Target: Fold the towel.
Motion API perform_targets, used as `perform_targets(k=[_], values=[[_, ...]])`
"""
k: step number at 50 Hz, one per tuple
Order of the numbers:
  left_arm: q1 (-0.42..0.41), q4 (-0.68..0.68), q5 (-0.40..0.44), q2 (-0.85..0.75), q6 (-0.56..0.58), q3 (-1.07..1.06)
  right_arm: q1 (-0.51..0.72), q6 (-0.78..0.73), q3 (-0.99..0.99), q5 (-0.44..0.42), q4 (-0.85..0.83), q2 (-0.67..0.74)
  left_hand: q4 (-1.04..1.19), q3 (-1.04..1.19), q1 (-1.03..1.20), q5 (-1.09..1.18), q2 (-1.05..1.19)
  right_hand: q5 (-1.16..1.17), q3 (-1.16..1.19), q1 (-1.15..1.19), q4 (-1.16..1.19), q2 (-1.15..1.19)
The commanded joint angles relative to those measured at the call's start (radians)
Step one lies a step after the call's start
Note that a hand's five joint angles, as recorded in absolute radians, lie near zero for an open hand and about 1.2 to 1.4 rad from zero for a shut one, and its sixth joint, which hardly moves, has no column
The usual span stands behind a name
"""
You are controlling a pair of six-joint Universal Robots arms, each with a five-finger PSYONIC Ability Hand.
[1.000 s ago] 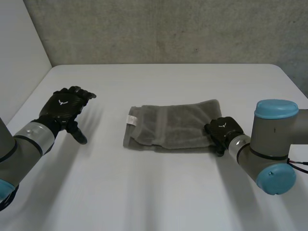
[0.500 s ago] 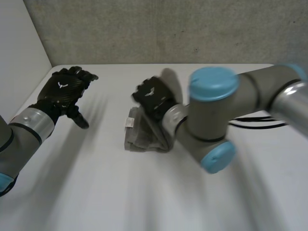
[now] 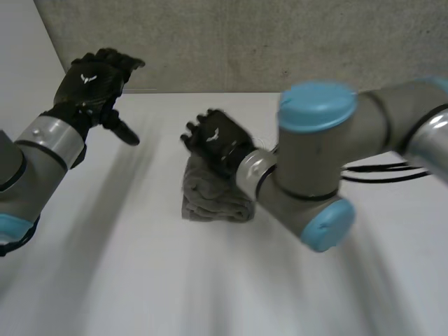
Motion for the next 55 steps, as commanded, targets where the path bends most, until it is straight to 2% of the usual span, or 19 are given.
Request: perform_targets(k=[1,8,12,19,23,28,35,42,44,48,50,53,55], values=[[-0.085,-0.011,-0.040,-0.095,-0.123,0.127,-0.079,0.164,0.083,0.016,0.000,-0.101,-0.068,-0.044,-0.069,-0.055,-0.045,-0.060,-0.066,-0.058,-0.076,-0.066],[-0.172,-0.051,-0.077,-0.235,-0.193,0.219,-0.152,0.365,0.085,0.044,0.005,-0.085,-0.065,-0.041,-0.066,-0.052,-0.042,-0.060,-0.066,-0.058,-0.076,-0.066],[-0.228,-0.089,-0.083,-0.353,-0.197,0.284,-0.185,0.492,0.070,0.042,0.005,-0.033,-0.065,-0.041,-0.066,-0.052,-0.042,-0.060,-0.066,-0.058,-0.076,-0.066],[-0.268,-0.105,-0.115,-0.493,-0.184,0.345,-0.195,0.637,0.033,0.032,0.000,0.059,-0.065,-0.041,-0.066,-0.052,-0.042,-0.060,-0.066,-0.058,-0.076,-0.066],[-0.269,-0.103,-0.149,-0.547,-0.157,0.356,-0.196,0.683,-0.016,0.032,0.008,0.132,-0.062,-0.039,-0.063,-0.049,-0.039,-0.060,-0.066,-0.058,-0.076,-0.066],[-0.268,-0.101,-0.204,-0.606,-0.014,0.341,-0.191,0.758,-0.129,0.032,0.058,0.280,-0.065,-0.041,-0.066,-0.052,-0.042,-0.060,-0.066,-0.058,-0.076,-0.066],[-0.268,-0.105,-0.239,-0.594,0.007,0.304,-0.174,0.755,-0.266,0.042,0.162,0.382,-0.068,-0.044,-0.069,-0.055,-0.045,-0.060,-0.066,-0.058,-0.076,-0.066],[-0.269,-0.108,-0.239,-0.490,-0.022,0.278,-0.166,0.752,-0.340,0.045,0.241,0.310,-0.071,-0.047,-0.071,-0.058,-0.048,-0.060,-0.066,-0.058,-0.076,-0.066],[-0.271,-0.108,-0.238,-0.412,-0.061,0.275,-0.168,0.755,-0.328,0.044,0.243,0.214,-0.074,-0.050,-0.074,-0.060,-0.051,-0.060,-0.066,-0.058,-0.076,-0.066],[-0.272,-0.111,-0.235,-0.323,-0.105,0.275,-0.173,0.760,-0.314,0.047,0.243,0.121,-0.077,-0.053,-0.077,-0.063,-0.054,-0.060,-0.066,-0.058,-0.076,-0.066],[-0.269,-0.129,-0.233,-0.228,-0.141,0.278,-0.182,0.760,-0.291,0.076,0.243,0.011,-0.077,-0.053,-0.077,-0.063,-0.054,-0.060,-0.066,-0.058,-0.076,-0.066],[-0.265,-0.144,-0.232,-0.185,-0.152,0.284,-0.183,0.754,-0.282,0.104,0.247,-0.042,-0.077,-0.053,-0.077,-0.063,-0.054,-0.060,-0.066,-0.058,-0.076,-0.066],[-0.251,-0.187,-0.236,-0.107,-0.157,0.293,-0.202,0.743,-0.266,0.188,0.256,-0.123,-0.080,-0.056,-0.080,-0.066,-0.057,-0.060,-0.066,-0.058,-0.076,-0.066]])
